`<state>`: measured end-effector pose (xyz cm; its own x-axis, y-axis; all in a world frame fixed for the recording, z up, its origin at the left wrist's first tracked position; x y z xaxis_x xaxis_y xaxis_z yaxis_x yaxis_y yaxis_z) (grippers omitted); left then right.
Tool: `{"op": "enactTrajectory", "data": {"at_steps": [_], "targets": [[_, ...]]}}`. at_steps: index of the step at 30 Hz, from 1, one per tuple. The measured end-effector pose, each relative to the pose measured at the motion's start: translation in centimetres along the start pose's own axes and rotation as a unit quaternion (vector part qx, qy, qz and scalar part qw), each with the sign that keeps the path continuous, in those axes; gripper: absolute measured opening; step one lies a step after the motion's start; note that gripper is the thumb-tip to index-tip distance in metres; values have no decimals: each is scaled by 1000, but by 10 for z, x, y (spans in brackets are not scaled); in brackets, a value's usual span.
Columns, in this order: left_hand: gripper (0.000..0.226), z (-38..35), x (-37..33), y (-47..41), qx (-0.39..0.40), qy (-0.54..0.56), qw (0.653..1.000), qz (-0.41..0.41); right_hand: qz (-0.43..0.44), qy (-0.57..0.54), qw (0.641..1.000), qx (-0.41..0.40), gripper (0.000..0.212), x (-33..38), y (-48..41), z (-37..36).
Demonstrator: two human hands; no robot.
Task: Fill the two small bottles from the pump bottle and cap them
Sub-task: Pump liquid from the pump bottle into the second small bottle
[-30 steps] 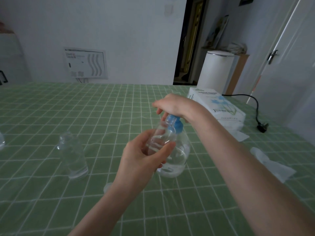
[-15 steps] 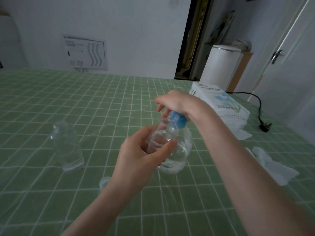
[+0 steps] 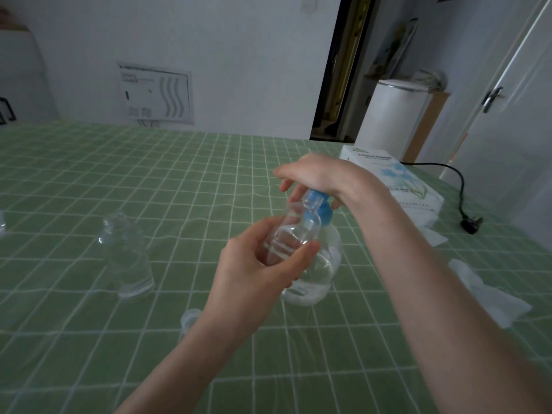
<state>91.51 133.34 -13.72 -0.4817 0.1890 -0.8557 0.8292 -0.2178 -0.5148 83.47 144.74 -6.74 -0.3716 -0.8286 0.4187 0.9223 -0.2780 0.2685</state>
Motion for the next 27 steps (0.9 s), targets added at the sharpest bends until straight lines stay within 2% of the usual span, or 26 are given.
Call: {"op": "enactTrajectory", "data": {"at_steps": [8, 16, 27], "targets": [[18, 1, 3, 4, 5, 7, 1000, 13, -7, -22, 1000, 13, 42, -5, -5, -9], [18, -2, -2, 0, 10, 25, 1000, -6, 6, 8, 1000, -12, 47, -1, -6, 2], [16, 0, 2, 2, 10, 10, 1000, -2, -9, 1, 1000, 5, 44, -4, -4, -5]]}}
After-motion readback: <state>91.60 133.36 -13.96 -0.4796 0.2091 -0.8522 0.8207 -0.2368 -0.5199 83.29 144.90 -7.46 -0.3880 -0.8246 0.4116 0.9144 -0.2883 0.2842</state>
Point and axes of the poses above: each hand's wrist, its own y-axis away from the middle knuckle, its own z-axis out of the back of the hand, x = y × z, the point moved 4 cm from there along -y, towards the middle knuckle, and after that the axes turned 14 degrees about -z, right-handed, at the moved point
